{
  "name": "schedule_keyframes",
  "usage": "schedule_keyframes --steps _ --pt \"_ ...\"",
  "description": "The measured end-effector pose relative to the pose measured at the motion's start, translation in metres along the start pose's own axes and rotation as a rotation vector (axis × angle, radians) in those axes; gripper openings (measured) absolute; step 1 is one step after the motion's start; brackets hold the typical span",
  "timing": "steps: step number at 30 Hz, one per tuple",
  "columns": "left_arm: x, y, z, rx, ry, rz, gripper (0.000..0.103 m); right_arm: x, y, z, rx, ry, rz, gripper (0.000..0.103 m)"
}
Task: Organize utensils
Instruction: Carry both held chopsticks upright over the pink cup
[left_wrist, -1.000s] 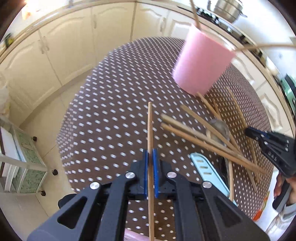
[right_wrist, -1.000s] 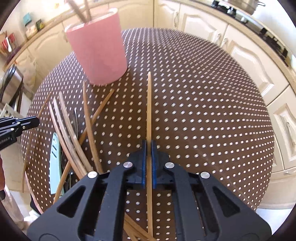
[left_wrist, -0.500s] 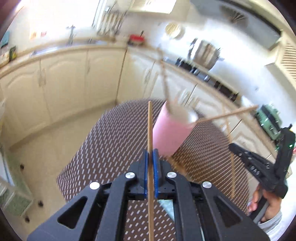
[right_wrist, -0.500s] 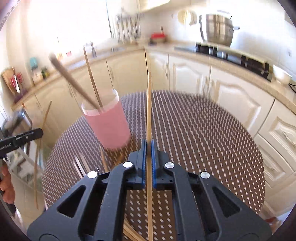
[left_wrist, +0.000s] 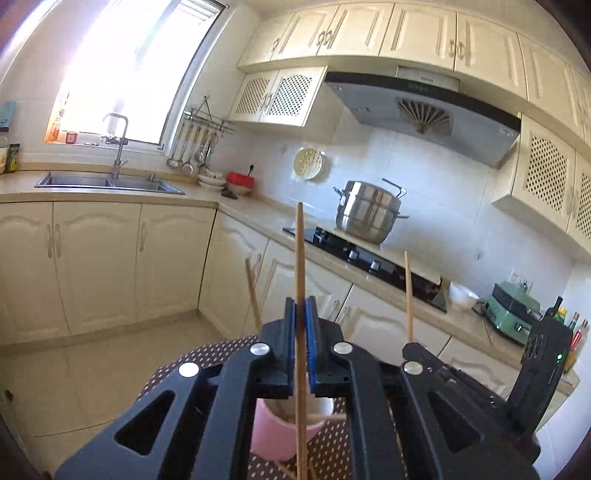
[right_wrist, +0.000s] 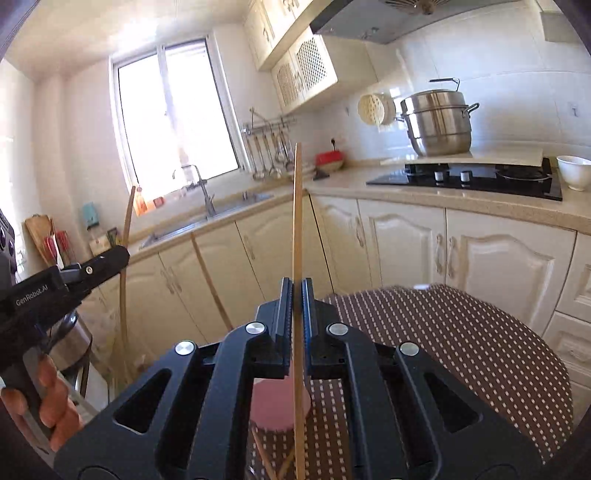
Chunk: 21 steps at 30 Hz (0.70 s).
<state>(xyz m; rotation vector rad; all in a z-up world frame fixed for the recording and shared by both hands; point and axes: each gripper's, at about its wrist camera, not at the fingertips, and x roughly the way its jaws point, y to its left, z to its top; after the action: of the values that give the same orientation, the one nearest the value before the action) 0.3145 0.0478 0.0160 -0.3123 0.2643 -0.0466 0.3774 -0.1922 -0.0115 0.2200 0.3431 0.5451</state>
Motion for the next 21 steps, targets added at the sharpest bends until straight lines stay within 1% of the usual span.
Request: schedule_keyframes --steps 4,7,12,14,20,21 --pt "0.012 -0.007 0.008 0.01 -0.075 0.001 0.005 0.018 -0.006 0.012 0.035 -0.047 0.03 0.005" --pt "0.022 -0.01 0.016 0.011 -0.118 -0.017 0.005 0.028 -0.009 0.019 0.055 -0.075 0.062 0.006" --pt "0.039 -0.014 0.02 0.02 -0.155 -0.034 0.006 0.039 -0.013 0.023 0.103 -0.122 0.14 0.006" --pt "0.045 -0.015 0.02 0.025 -0.175 -0.025 0.006 0.04 -0.013 0.024 0.115 -0.155 0.165 0.006" --pt "0.055 -0.013 0.015 0.046 -0.217 -0.004 0.006 0.054 -0.004 0.022 0.095 -0.161 0.212 0.006" --pt "0.057 -0.012 0.014 0.044 -0.215 -0.002 0.006 0.056 -0.002 0.021 0.088 -0.16 0.213 0.006"
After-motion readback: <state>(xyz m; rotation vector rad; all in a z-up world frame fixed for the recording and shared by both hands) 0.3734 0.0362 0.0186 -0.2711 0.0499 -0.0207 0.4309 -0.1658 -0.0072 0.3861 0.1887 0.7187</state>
